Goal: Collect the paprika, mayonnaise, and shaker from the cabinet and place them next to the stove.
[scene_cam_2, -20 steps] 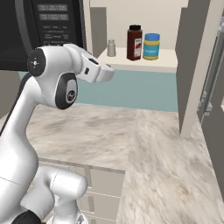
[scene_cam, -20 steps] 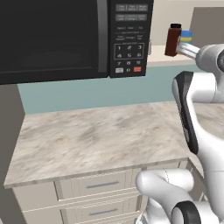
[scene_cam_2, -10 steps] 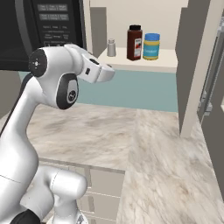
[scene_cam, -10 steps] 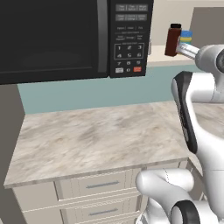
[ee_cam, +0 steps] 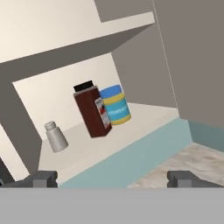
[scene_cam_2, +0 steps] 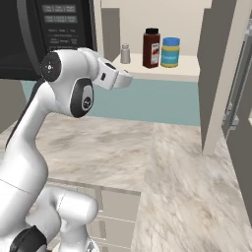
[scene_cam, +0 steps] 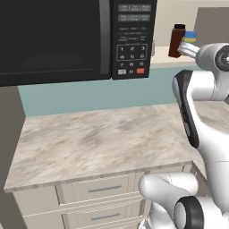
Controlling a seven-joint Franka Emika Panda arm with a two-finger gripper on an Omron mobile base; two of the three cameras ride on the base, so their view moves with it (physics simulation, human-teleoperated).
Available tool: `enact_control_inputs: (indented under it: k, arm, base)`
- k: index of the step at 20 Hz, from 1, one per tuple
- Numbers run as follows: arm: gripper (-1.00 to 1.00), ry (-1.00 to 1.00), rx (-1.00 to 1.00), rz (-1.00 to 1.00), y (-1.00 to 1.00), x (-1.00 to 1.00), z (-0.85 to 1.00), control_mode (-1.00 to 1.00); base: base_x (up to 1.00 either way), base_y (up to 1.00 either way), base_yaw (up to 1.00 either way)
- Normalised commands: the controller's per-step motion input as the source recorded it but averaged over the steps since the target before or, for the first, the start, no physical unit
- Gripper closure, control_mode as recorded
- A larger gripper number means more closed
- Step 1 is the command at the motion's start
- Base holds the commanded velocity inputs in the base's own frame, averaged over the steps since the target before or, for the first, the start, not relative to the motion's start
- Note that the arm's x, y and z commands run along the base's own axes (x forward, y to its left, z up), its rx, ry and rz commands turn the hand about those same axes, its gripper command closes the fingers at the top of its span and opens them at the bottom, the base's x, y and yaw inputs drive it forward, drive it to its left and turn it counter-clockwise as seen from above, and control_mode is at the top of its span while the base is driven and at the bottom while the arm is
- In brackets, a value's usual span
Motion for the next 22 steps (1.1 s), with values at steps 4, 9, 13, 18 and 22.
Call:
enact_control_inputs:
  k: [4,9,13,18,22]
  arm:
    - [-1.0,0.01,0.0,0.0,0.01,0.4,0.0,-1.0]
    - [-1.0,0.03,0.0,0.0,0.01,0.5,0.0,-1.0]
    - [-1.0,0.02,0.0,0.03,0.0,0.48,0.0,-1.0]
    - [-1.0,0.0,0.0,0.04,-0.04,0.38,0.0,-1.0]
    - [-1.0,0.0,0.01,0.0,-0.29,0.36,0.13,-1.0]
  base:
    - [0.0,0.0,0.0]
    - [0.0,0.0,0.0]
    - [0.0,0.0,0.0]
    - [0.0,0.0,0.0]
    - [0.0,0.0,0.0]
